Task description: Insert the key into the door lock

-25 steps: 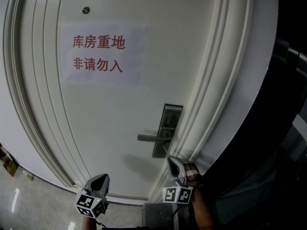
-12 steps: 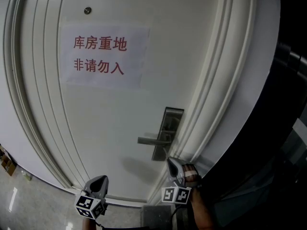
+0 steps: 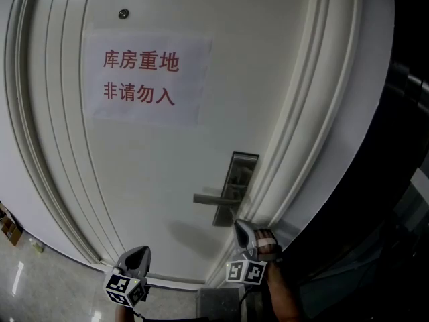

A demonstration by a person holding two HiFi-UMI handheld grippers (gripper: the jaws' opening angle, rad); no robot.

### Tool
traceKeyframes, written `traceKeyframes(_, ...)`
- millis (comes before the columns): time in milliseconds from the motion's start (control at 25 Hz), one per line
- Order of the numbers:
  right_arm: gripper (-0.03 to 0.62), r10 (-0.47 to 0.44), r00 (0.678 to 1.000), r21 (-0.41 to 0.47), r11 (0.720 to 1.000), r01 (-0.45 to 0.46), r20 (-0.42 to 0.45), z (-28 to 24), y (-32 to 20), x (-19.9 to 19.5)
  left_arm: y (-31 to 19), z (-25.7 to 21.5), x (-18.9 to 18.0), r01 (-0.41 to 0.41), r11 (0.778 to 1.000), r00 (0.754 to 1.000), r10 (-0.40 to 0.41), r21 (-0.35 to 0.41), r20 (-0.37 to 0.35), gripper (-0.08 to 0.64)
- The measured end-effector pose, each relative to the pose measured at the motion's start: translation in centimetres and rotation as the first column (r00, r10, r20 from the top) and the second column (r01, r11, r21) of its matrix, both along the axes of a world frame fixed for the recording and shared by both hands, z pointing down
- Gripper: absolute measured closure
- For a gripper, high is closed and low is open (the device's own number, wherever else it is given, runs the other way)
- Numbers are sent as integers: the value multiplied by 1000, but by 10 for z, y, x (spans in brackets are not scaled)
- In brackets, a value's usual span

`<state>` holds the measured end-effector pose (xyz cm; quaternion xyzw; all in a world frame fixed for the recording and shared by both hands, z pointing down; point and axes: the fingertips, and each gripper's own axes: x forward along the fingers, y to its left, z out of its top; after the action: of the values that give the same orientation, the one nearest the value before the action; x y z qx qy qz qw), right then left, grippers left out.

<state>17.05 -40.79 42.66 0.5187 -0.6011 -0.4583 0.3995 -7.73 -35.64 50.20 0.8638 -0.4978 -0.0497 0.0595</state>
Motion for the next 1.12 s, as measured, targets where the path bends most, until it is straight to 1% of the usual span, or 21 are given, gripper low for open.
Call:
traceKeyframes(240, 581, 4, 1000, -1, 1000, -4, -4, 0, -2, -1, -1, 2, 0, -6, 1000, 1000, 6, -6, -1, 557)
traceKeyframes(440, 581, 20, 999, 8, 1000, -20, -38, -1, -3, -3, -3, 4, -2, -4, 1000, 1000, 4, -5, -1, 557)
traceKeyframes(800, 581, 43, 995, -7, 999, -44, -86, 2, -4, -4, -2, 6, -7, -6, 1000, 1000, 5, -13, -10, 557)
traceKeyframes(1120, 581, 57, 993, -14, 998, -59, -103, 3, -3, -4, -3, 7, -10, -10, 1000, 1000, 10, -9, -11, 557)
